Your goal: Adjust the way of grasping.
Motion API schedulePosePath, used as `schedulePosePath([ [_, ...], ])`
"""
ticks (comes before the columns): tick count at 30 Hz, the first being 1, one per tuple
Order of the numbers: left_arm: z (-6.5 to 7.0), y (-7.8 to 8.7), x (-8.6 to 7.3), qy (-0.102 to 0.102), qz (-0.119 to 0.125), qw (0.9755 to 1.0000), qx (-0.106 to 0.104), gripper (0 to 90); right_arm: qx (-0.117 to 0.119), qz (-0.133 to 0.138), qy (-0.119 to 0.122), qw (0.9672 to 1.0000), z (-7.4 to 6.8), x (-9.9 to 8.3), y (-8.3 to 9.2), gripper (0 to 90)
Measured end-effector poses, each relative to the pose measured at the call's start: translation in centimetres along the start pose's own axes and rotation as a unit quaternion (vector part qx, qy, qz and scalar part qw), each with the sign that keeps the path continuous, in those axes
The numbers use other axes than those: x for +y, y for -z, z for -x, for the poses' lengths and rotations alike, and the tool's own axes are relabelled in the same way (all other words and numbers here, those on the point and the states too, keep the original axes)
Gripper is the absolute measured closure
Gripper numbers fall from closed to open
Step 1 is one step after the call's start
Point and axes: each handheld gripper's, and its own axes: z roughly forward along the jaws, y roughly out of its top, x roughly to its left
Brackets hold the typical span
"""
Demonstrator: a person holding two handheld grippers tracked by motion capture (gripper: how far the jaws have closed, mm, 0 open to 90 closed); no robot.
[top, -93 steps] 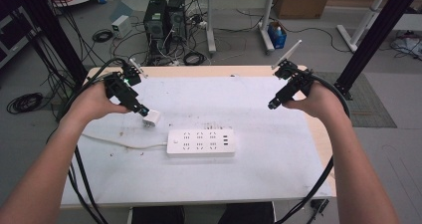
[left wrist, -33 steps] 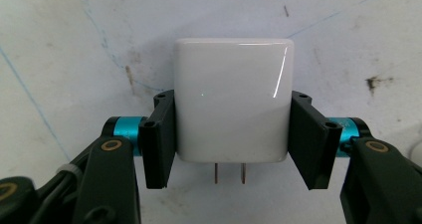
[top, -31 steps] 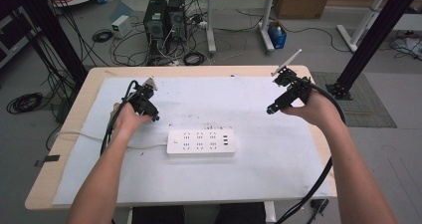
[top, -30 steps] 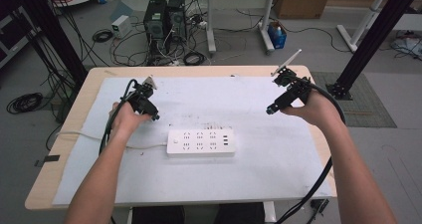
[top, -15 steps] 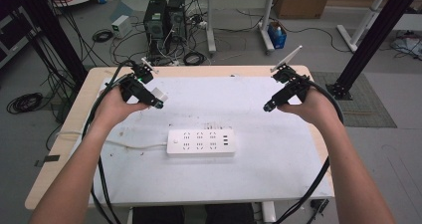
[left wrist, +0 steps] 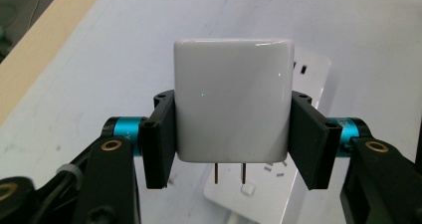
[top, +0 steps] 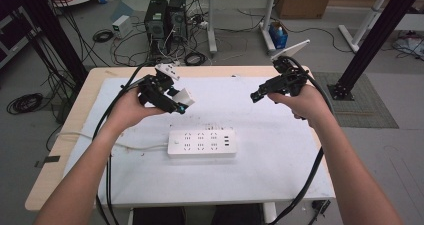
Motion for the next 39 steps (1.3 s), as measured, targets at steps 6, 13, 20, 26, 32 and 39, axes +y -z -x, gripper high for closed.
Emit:
schedulePosePath([
  [6,1.2,-1.1,1.3,-0.051,0.033,0.9981,-0.012,42.6,0.065,0.012,-0.01,0.9977,-1.7,0.6,-0.3,18.2],
  [13,2.4,-2.4,2.5,-0.068,0.057,0.9955,-0.032,42.6,0.1,-0.001,-0.013,0.9949,-3.9,1.2,-1.5,18.3],
  [20,3.5,-3.3,3.4,-0.08,0.071,0.9933,-0.044,42.6,0.103,-0.014,-0.018,0.9945,-5.1,1.5,-2.8,18.3],
  [26,4.3,-3.8,4.1,-0.096,0.082,0.9909,-0.045,42.6,0.122,-0.027,-0.022,0.9919,-5.8,1.4,-4.1,27.1],
  [32,4.9,-4.1,4.6,-0.115,0.095,0.9882,-0.036,42.6,0.152,-0.03,-0.026,0.9876,-5.9,1.2,-5.0,50.2],
  [39,5.2,-4.5,4.5,-0.123,0.065,0.9903,0.007,30.5,0.151,-0.022,-0.017,0.9882,-5.7,1.1,-4.9,62.1],
])
